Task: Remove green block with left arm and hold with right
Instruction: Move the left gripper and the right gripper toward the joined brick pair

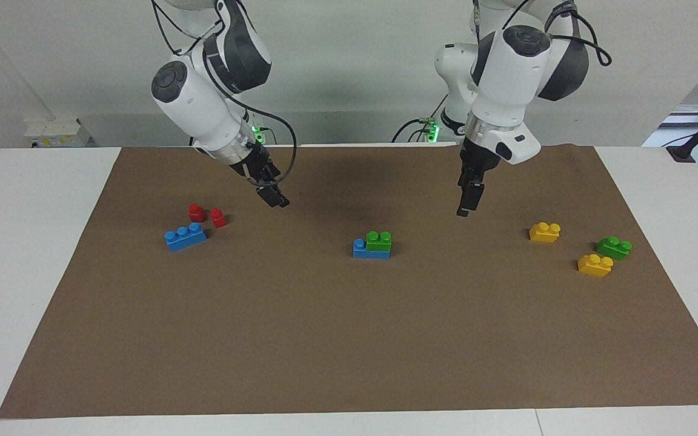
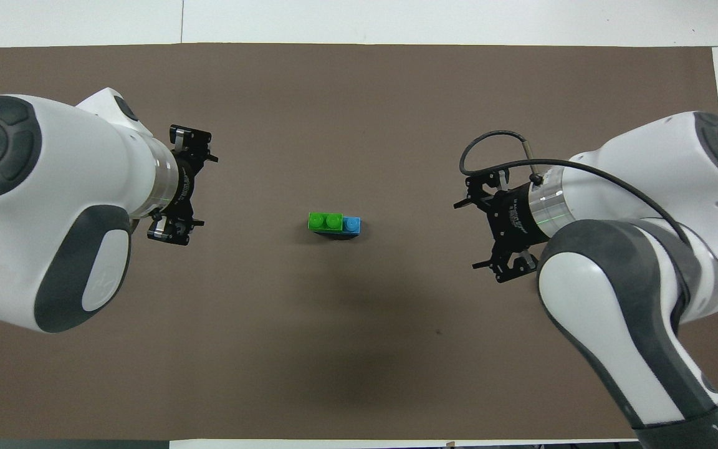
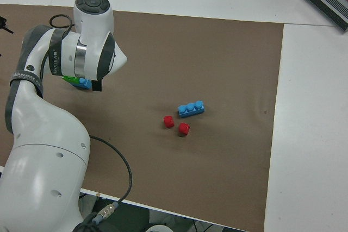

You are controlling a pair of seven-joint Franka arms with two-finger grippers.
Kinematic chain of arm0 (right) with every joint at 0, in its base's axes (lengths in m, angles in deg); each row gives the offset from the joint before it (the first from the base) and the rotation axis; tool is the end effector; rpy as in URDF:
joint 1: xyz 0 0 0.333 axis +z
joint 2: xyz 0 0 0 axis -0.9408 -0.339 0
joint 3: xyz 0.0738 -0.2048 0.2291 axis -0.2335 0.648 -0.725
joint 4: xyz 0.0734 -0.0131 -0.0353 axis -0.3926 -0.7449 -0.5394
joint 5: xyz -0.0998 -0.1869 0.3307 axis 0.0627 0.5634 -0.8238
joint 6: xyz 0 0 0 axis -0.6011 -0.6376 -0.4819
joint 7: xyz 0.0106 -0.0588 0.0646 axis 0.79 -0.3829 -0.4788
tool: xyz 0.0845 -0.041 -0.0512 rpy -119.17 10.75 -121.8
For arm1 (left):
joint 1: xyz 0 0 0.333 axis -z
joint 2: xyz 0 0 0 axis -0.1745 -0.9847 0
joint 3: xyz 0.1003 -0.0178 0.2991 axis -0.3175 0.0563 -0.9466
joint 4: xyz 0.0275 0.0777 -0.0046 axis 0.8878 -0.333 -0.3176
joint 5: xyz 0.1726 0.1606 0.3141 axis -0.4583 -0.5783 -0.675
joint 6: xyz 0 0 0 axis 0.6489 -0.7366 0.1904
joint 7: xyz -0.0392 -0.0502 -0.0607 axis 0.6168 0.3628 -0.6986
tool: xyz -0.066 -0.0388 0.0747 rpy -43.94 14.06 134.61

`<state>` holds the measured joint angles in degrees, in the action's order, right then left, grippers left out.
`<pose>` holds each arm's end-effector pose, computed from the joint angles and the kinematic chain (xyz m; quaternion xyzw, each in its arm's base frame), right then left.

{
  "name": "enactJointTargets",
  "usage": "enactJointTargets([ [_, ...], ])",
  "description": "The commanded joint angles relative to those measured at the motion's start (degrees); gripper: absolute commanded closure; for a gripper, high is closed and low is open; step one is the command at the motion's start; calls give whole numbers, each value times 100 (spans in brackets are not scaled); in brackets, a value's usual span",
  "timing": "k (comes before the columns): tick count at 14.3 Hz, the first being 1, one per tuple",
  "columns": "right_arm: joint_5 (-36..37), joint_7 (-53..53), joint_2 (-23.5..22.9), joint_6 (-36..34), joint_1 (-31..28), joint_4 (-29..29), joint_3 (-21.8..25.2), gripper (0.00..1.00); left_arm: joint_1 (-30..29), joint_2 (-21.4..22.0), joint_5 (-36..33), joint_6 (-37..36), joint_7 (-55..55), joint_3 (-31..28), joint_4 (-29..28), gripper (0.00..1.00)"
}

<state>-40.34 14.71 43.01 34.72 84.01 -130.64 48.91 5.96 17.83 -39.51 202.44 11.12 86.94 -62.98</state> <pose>0.5290 0.1875 0.4753 -0.7631 0.6103 0.1685 0.1297 0.5366 -0.2274 0.5336 0.7958 0.6010 0.0295 0.0680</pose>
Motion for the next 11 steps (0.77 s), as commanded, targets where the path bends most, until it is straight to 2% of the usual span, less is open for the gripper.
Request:
enactJointTargets([
  [1,-366,437,-290,614,277,-74,8,0,306,-235,55,421,986,-83,-71,0],
  [8,-903,790,-949,2162,1077,-170,8,0,956,-815,47,677,2131,-92,-80,0],
  [11,-921,738,-1257,2453,1201,-180,8,0,1054,-895,47,738,2518,-92,-132,0],
])
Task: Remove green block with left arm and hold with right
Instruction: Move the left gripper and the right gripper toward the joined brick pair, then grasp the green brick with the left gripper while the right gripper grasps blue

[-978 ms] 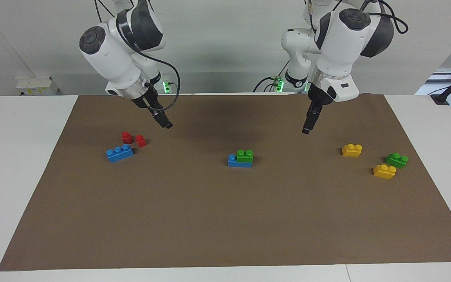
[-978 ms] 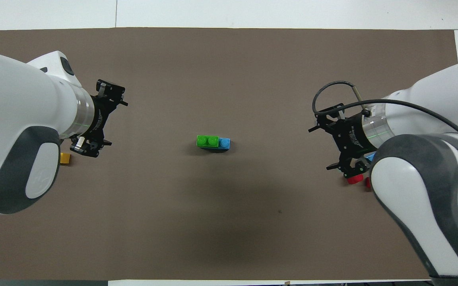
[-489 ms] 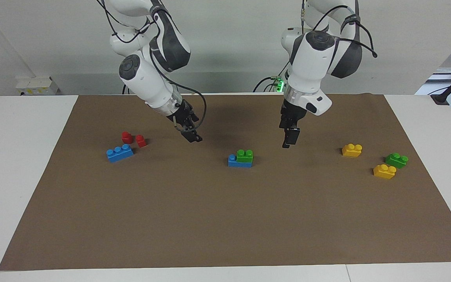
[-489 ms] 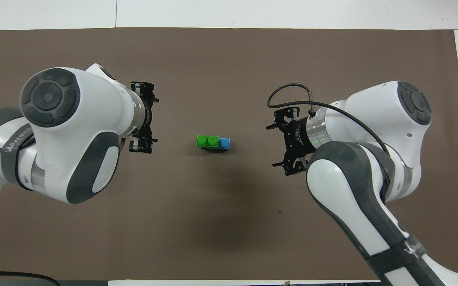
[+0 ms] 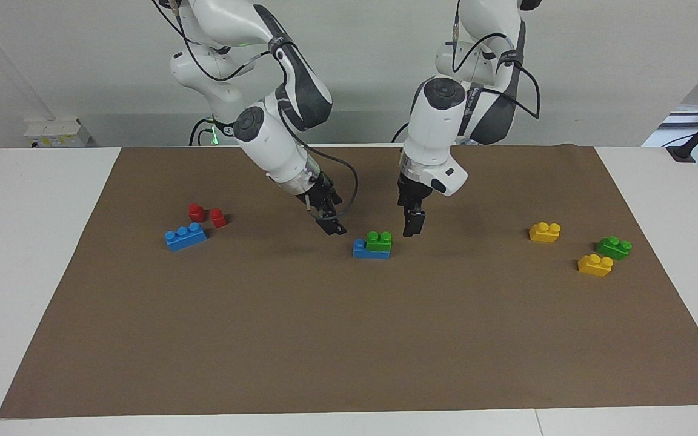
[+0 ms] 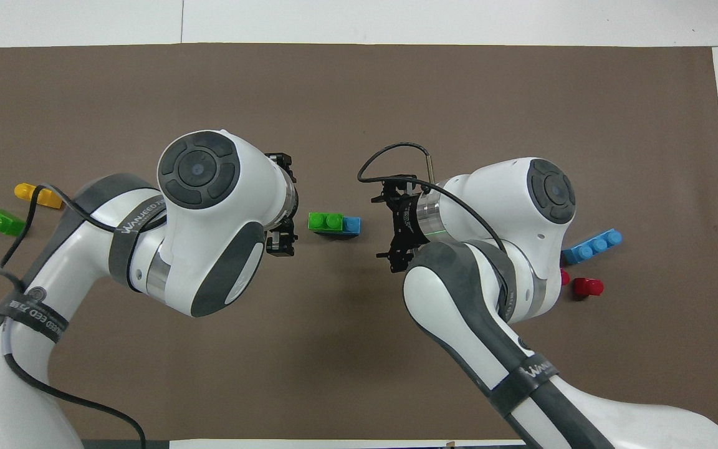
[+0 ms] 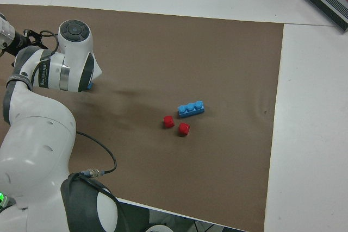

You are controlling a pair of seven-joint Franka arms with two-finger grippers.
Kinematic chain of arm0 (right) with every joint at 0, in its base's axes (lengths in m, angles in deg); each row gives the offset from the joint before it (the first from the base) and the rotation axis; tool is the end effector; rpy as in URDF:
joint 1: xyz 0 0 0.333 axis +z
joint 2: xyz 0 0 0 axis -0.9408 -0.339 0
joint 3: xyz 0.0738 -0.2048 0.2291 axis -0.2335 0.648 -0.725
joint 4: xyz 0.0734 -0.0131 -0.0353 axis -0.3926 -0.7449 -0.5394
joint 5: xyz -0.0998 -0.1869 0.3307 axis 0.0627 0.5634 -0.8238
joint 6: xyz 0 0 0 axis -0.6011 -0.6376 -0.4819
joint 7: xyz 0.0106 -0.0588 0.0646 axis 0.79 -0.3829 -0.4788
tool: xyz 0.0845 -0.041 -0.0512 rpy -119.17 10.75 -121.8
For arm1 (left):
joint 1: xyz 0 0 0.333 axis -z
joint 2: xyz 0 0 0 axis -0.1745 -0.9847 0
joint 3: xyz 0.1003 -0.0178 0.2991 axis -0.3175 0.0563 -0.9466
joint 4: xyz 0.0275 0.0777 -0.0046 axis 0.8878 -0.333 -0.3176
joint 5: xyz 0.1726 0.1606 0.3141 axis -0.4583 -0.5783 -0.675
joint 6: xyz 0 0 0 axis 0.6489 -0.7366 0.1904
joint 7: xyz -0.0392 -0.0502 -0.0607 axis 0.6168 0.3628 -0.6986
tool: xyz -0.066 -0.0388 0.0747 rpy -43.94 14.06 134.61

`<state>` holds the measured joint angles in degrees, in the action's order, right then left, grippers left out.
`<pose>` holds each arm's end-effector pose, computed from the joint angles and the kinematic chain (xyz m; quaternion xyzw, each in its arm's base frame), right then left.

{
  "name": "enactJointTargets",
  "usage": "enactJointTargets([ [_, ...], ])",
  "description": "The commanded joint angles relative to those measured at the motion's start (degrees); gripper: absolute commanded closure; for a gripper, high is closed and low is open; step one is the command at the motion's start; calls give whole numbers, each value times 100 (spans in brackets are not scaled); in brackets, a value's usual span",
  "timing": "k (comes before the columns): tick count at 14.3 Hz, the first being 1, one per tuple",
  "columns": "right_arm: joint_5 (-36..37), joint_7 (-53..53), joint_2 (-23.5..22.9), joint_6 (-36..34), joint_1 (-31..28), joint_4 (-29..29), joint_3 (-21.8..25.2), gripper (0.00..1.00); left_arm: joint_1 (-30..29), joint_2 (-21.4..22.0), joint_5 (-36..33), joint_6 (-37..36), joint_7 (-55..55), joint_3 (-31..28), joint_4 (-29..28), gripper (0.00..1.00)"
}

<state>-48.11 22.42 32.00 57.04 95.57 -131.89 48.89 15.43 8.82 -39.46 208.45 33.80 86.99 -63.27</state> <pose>0.5362 0.2947 0.3855 -0.7114 0.6591 0.1629 0.1815 0.5220 -0.3285 0.4478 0.7211 0.6911 -0.0065 0.0485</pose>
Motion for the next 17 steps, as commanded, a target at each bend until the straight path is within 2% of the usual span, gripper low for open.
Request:
enactJointTargets([
  [1,-143,-112,-286,326,54,-29,11,0,167,6,42,189,313,-97,-182,0],
  [4,-152,-253,-638,722,142,77,11,0,326,6,-20,523,620,-106,-472,0],
  [8,-231,-411,-911,915,221,226,-16,0,326,-143,-29,690,656,-114,-464,0],
  [13,-293,-482,-1166,933,300,525,-16,0,370,-450,-318,901,919,-114,-394,0],
  [17,-337,-491,-1307,968,440,525,-16,0,379,-548,-380,998,972,-106,-394,0],
])
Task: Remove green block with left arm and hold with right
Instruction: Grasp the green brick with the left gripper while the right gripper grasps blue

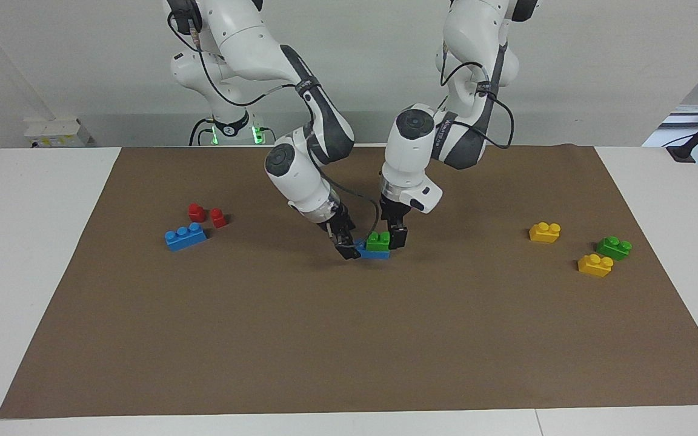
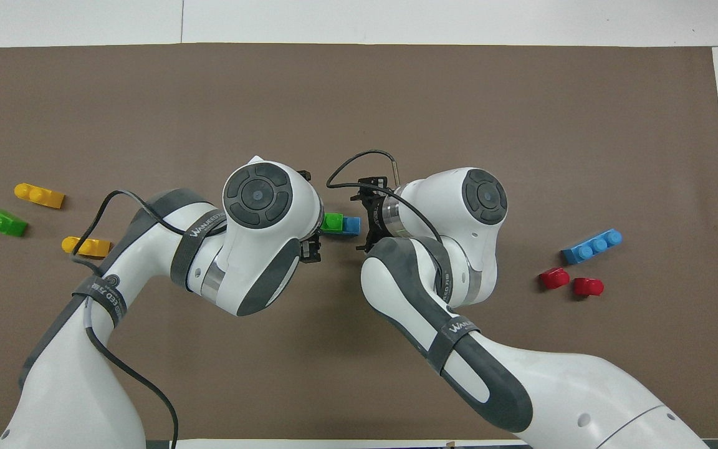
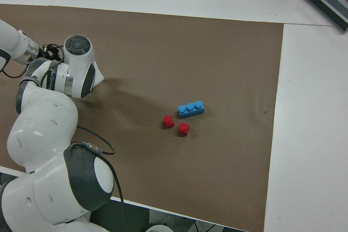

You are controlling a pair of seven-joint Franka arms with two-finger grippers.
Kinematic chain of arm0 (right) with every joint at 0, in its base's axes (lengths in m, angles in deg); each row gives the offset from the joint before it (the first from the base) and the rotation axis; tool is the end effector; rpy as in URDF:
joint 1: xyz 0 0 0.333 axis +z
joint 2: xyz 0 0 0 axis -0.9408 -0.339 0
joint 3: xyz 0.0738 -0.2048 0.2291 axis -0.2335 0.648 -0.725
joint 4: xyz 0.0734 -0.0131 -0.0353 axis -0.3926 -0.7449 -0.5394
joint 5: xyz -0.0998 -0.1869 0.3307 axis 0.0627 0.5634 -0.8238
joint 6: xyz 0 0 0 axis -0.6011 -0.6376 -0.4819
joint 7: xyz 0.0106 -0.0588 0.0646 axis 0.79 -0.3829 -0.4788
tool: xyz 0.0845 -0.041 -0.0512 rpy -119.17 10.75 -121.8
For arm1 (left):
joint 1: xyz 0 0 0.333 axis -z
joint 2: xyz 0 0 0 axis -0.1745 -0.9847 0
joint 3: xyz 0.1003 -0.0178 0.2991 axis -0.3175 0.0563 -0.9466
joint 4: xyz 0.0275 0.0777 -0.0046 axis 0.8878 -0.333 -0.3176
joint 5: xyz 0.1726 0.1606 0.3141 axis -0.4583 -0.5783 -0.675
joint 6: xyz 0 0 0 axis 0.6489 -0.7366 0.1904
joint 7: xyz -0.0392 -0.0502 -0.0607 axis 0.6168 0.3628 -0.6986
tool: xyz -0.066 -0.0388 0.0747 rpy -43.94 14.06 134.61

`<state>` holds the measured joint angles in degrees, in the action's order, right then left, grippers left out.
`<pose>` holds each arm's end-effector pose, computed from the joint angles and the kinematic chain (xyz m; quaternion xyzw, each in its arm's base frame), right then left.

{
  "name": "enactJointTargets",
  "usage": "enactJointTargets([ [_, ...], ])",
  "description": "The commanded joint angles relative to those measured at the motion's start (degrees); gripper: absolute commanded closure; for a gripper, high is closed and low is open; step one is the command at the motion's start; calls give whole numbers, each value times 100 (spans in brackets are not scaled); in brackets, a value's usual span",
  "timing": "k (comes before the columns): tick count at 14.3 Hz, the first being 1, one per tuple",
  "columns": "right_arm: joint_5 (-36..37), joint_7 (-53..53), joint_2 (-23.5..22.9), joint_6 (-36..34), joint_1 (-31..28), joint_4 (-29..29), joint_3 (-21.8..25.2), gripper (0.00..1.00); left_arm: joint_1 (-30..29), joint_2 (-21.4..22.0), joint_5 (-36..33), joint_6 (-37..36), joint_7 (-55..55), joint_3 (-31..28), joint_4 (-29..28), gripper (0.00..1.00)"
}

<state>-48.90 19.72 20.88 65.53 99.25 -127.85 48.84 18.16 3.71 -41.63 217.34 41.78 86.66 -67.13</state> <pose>0.5500 0.3355 0.3084 -0.7266 0.6475 0.1428 0.1800 0.5153 -0.3532 0.3758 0.6930 0.7195 0.0005 0.0455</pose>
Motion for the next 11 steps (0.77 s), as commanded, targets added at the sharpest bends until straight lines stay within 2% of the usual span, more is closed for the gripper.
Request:
enactJointTargets([
  [1,-293,-212,-248,242,99,95,-11,0,132,-98,-224,127,218,-73,-17,0],
  [4,-329,-220,-310,331,152,68,-11,1,167,-169,-295,206,288,-74,-43,0],
  [5,-338,-220,-310,339,152,68,-11,6,158,-169,-295,215,297,-82,-43,0],
  [8,-443,-220,-310,331,135,51,-11,36,158,-187,-303,242,315,-74,-69,0],
  [9,-487,-220,-310,331,117,42,-11,54,158,-187,-303,251,315,-82,-70,0],
  [11,-531,-220,-310,313,74,42,-11,73,158,-187,-303,251,315,-73,-70,0],
])
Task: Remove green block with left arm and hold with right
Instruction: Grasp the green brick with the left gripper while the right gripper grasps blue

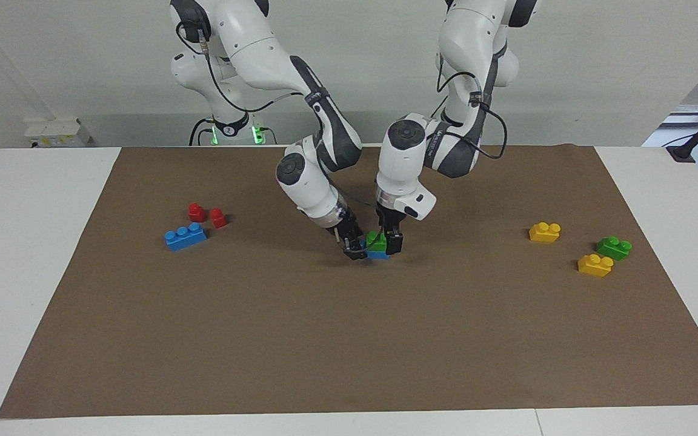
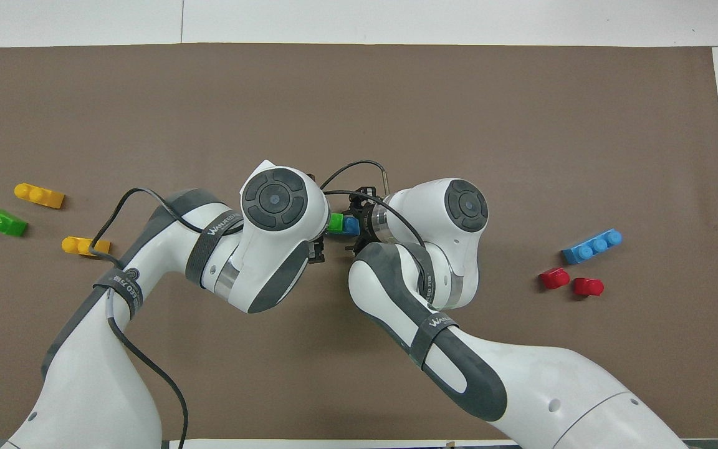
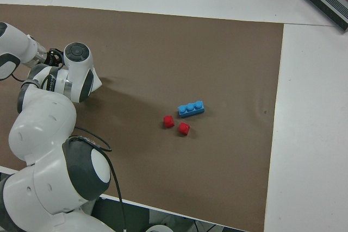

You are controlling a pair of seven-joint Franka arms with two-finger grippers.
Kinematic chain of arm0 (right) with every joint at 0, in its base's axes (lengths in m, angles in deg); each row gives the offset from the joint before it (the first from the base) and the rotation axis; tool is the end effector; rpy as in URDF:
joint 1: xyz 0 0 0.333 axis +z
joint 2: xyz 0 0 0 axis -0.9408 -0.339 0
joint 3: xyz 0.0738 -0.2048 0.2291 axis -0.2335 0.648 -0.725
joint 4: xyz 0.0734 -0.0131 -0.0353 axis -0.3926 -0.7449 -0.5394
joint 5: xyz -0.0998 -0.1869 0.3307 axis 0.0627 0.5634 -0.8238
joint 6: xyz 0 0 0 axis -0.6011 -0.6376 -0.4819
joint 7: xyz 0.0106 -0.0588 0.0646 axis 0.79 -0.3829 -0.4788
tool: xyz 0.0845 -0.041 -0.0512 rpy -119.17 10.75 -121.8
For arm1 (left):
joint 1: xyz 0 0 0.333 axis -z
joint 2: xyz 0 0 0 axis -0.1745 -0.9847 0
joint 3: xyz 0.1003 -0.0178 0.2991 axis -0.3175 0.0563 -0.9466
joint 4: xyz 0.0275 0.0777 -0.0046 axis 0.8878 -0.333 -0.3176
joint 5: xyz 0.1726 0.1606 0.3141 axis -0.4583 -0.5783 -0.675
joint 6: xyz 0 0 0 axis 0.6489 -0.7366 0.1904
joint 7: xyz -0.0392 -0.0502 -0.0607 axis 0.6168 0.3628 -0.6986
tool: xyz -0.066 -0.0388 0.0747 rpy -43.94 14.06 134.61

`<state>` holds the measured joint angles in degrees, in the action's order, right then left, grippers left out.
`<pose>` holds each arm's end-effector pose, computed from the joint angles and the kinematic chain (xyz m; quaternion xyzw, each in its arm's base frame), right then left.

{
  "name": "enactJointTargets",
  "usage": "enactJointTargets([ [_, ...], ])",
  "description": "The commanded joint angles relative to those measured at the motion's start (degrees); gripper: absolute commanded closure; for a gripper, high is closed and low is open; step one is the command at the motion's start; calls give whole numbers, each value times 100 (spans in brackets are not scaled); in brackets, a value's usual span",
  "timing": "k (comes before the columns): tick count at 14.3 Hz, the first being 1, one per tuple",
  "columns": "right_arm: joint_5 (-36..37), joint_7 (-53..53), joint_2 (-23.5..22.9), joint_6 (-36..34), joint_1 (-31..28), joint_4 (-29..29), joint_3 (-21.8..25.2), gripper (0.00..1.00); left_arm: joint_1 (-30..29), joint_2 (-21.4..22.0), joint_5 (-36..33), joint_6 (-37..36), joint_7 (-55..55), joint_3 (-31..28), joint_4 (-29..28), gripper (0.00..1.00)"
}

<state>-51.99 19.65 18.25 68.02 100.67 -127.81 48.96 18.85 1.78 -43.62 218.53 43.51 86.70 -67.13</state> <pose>0.5455 0.3454 0.2826 -0.7132 0.6601 0.1518 0.1803 0.5140 -0.3608 0.3568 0.6943 0.7186 0.0103 0.0379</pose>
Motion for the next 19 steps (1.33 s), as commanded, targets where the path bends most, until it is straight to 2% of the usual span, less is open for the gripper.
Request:
enactJointTargets([
  [1,-221,-205,-47,38,-87,47,-22,83,90,7,-105,140,141,-78,-69,0],
  [4,-230,-205,-38,3,-104,47,-22,100,90,-2,-105,202,141,-78,-96,0],
  [9,-230,-213,-29,-59,-148,47,-22,100,90,-2,-122,228,141,-86,-131,0],
  [10,-230,-213,-29,-59,-148,47,-22,100,99,-2,-122,237,141,-86,-148,12],
  [11,-230,-213,-29,-68,-166,47,-22,100,116,6,-131,315,141,-86,-175,33],
  [12,-230,-213,-29,-68,-175,47,-22,100,160,7,-148,368,150,-95,-218,47],
  [13,-230,-213,-29,-59,-175,47,-22,100,169,15,-166,386,185,-95,-228,79],
  [14,-308,-213,-29,-59,-175,47,-22,100,169,7,-279,491,185,-86,-245,100],
  [19,-353,-222,-29,-59,-175,56,-22,100,160,7,-307,606,351,-78,-263,100],
])
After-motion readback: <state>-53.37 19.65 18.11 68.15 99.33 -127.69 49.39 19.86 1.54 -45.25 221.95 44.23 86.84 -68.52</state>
